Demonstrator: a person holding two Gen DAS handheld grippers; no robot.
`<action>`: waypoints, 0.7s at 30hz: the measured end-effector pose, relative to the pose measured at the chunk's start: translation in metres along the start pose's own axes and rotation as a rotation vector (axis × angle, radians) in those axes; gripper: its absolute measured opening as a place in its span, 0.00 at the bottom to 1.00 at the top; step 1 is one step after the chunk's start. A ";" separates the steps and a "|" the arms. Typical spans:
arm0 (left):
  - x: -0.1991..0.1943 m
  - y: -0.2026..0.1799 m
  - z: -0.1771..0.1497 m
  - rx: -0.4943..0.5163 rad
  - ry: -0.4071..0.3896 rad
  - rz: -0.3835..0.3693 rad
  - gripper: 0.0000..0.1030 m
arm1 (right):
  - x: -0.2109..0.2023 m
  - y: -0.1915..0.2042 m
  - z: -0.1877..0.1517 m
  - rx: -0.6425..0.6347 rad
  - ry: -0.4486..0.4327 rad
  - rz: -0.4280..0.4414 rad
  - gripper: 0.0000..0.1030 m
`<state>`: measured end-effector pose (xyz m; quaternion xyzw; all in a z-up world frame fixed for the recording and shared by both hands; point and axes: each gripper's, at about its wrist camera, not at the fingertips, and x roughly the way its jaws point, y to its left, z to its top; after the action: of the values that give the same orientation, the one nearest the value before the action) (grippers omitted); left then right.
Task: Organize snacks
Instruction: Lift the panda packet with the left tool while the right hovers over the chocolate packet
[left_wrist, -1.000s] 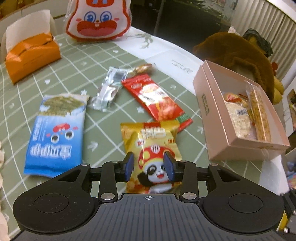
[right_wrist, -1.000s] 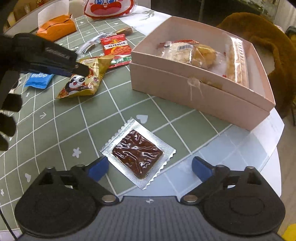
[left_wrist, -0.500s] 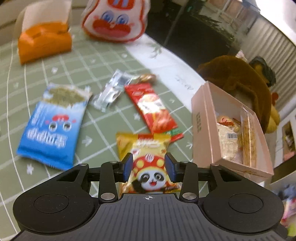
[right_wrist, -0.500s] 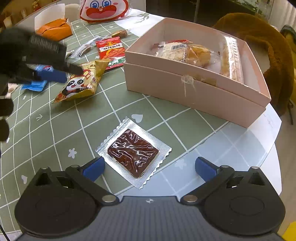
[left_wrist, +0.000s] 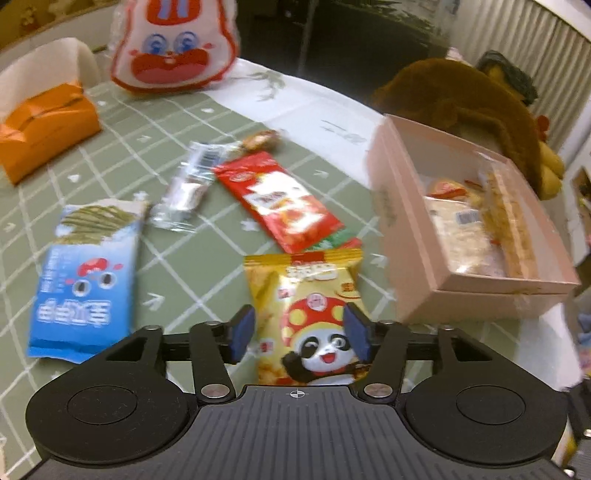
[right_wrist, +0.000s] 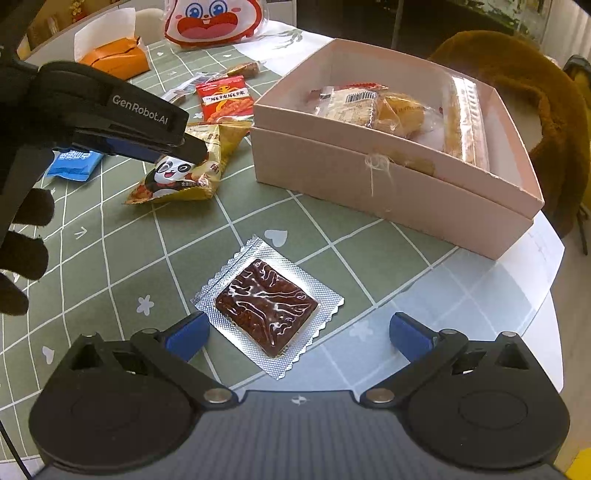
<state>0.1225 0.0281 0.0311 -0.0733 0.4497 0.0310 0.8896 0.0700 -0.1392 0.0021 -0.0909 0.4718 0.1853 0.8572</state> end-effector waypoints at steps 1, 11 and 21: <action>0.001 0.001 0.000 0.001 -0.004 0.020 0.72 | 0.000 0.000 -0.001 0.003 -0.005 -0.002 1.00; 0.014 0.018 0.006 -0.087 0.042 -0.031 0.88 | -0.003 0.002 -0.006 0.031 -0.040 -0.019 1.00; -0.007 0.026 -0.019 -0.074 0.005 -0.178 0.50 | -0.002 -0.002 -0.001 -0.007 -0.009 0.006 1.00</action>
<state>0.1003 0.0506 0.0235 -0.1458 0.4421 -0.0318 0.8845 0.0686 -0.1415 0.0030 -0.0918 0.4673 0.1900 0.8586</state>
